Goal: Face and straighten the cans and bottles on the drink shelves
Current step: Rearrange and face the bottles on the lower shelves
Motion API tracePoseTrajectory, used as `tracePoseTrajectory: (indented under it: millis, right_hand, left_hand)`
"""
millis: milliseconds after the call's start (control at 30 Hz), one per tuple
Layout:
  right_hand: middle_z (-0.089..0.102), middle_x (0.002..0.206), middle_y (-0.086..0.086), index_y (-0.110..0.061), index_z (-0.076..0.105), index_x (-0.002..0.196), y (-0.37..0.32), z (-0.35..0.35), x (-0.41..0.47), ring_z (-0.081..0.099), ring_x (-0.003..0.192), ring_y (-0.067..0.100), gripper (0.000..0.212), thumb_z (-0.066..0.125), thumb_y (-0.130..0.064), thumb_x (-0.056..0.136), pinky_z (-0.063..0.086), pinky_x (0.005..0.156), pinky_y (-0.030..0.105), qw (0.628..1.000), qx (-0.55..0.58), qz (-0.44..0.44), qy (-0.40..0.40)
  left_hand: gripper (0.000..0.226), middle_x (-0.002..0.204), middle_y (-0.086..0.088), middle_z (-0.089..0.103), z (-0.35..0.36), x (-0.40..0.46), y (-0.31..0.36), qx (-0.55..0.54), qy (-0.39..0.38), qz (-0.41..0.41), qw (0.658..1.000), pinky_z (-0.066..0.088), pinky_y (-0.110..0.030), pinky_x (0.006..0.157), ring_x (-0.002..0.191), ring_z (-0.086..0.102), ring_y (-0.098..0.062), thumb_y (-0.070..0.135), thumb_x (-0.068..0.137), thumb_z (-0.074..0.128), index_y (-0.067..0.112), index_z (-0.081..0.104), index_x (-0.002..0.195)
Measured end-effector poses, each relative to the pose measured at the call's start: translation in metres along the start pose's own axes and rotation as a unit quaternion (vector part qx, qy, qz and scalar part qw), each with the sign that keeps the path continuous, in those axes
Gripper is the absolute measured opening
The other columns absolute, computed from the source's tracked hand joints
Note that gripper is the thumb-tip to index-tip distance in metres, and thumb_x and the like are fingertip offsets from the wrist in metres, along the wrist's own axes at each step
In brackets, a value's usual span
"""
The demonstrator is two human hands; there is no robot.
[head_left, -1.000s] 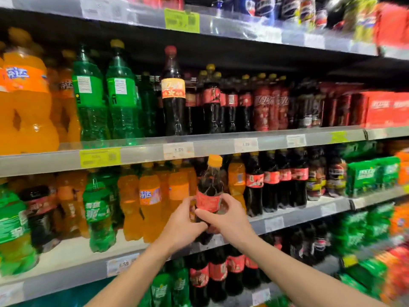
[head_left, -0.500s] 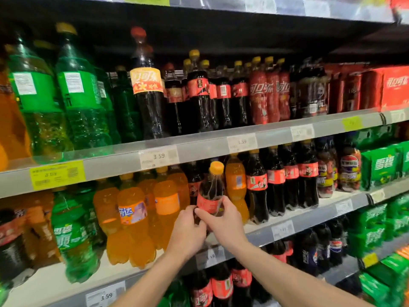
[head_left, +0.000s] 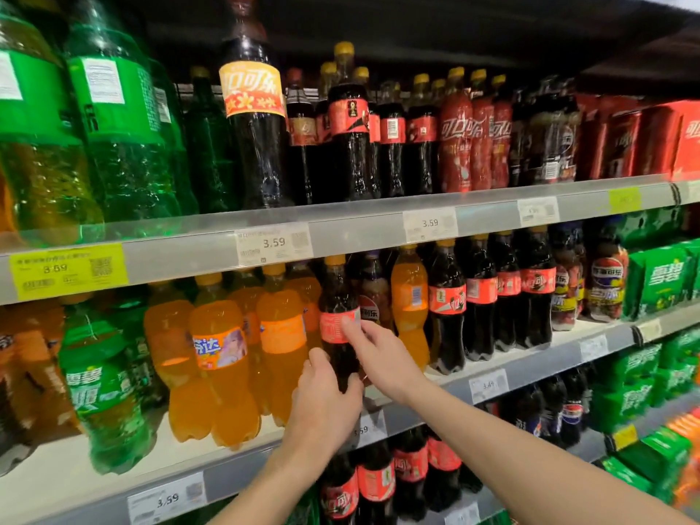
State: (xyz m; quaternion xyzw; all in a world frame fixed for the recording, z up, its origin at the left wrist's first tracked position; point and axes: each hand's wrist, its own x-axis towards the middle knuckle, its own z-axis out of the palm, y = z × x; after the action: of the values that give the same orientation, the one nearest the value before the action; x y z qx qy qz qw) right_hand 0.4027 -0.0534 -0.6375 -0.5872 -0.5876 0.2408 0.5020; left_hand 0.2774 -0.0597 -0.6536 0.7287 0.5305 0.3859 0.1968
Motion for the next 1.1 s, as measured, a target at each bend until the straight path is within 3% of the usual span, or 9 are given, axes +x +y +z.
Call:
tracePoseTrajectory:
  millis: [133,267,333,467,533,667,767,867,1100]
  right_hand:
    - [0.064,0.073,0.0,-0.014,0.06,0.096,-0.005,-0.017,0.009,0.064,0.054,0.009,0.047,0.035,-0.053,0.105,0.05,0.053,0.024,0.997,0.006,0.027,0.07]
    - [0.064,0.078,0.005,-0.014,0.053,0.09,-0.016,-0.033,0.029,0.066,0.056,0.016,0.017,0.044,-0.019,0.104,0.052,0.047,0.022,0.991,-0.022,0.024,0.127]
    - [0.07,0.08,0.011,-0.003,0.059,0.098,-0.027,-0.034,0.046,0.069,0.053,0.019,0.013,0.048,-0.009,0.099,0.059,0.052,0.03,0.991,-0.008,0.056,0.119]
    - [0.066,0.098,0.006,-0.002,0.055,0.121,-0.046,-0.028,0.069,0.068,0.086,0.018,0.032,0.062,-0.024,0.099,0.055,0.075,0.029,0.984,-0.045,0.159,0.07]
    - [0.062,0.067,0.002,-0.003,0.052,0.102,-0.042,-0.029,0.083,0.061,0.055,0.009,0.019,0.053,-0.022,0.104,0.053,0.057,0.021,0.987,-0.017,0.136,0.079]
    - [0.054,0.035,-0.001,-0.003,0.048,0.071,-0.04,-0.033,0.084,0.049,0.029,0.006,0.046,0.037,-0.023,0.11,0.039,0.045,0.014,0.971,-0.118,0.206,-0.025]
    - [0.065,0.057,0.009,-0.001,0.057,0.077,-0.043,-0.038,0.072,0.059,0.043,0.013,0.031,0.05,-0.013,0.105,0.05,0.051,0.02,0.984,-0.082,0.158,-0.002]
    - [0.071,0.072,0.016,-0.002,0.059,0.091,-0.04,-0.044,0.052,0.069,0.046,0.018,0.009,0.062,-0.008,0.097,0.057,0.046,0.029,0.994,-0.051,0.086,0.049]
    - [0.068,0.086,0.003,-0.02,0.049,0.093,-0.033,-0.066,0.023,0.07,0.068,0.021,0.031,0.072,-0.04,0.088,0.062,0.064,0.041,0.975,-0.207,-0.036,0.078]
  left_hand:
    - [0.021,0.1,0.008,0.055,0.0,-0.005,0.003,0.024,0.029,0.004,0.999,0.042,-0.027,0.074,0.093,0.057,-0.014,0.039,0.096,0.055,0.024,0.045,0.107]
    - [0.016,0.089,0.01,0.057,0.001,-0.007,0.008,0.061,0.027,0.008,0.998,0.044,-0.029,0.068,0.082,0.056,-0.01,0.043,0.096,0.053,0.026,0.052,0.095]
    - [0.018,0.079,0.01,0.062,0.002,-0.007,0.015,0.058,0.018,0.012,0.998,0.048,-0.03,0.064,0.076,0.059,-0.009,0.044,0.096,0.052,0.029,0.054,0.085]
    - [0.027,0.063,0.006,0.065,0.005,0.0,0.028,-0.02,-0.022,0.029,0.999,0.054,-0.034,0.066,0.062,0.059,-0.008,0.039,0.096,0.056,0.026,0.059,0.072]
    - [0.027,0.057,0.005,0.062,0.005,0.005,0.03,-0.063,-0.038,0.032,0.997,0.053,-0.033,0.065,0.056,0.054,-0.006,0.035,0.096,0.058,0.024,0.061,0.071]
    - [0.027,0.048,0.011,0.053,0.009,0.011,0.024,-0.089,-0.065,0.023,0.994,0.054,-0.036,0.065,0.05,0.051,-0.007,0.031,0.096,0.059,0.021,0.062,0.071]
    - [0.027,0.049,0.009,0.052,0.011,0.011,0.021,-0.109,-0.075,0.013,0.991,0.056,-0.044,0.066,0.051,0.054,-0.014,0.031,0.096,0.059,0.019,0.063,0.072]
    - [0.025,0.05,0.009,0.053,0.015,0.011,0.02,-0.113,-0.076,0.014,0.991,0.05,-0.037,0.059,0.052,0.051,-0.012,0.031,0.095,0.06,0.018,0.065,0.074]
    - [0.014,0.068,0.007,0.065,0.019,0.011,0.038,-0.109,-0.078,0.016,0.991,0.044,-0.026,0.058,0.064,0.06,-0.011,0.025,0.094,0.058,0.02,0.066,0.084]
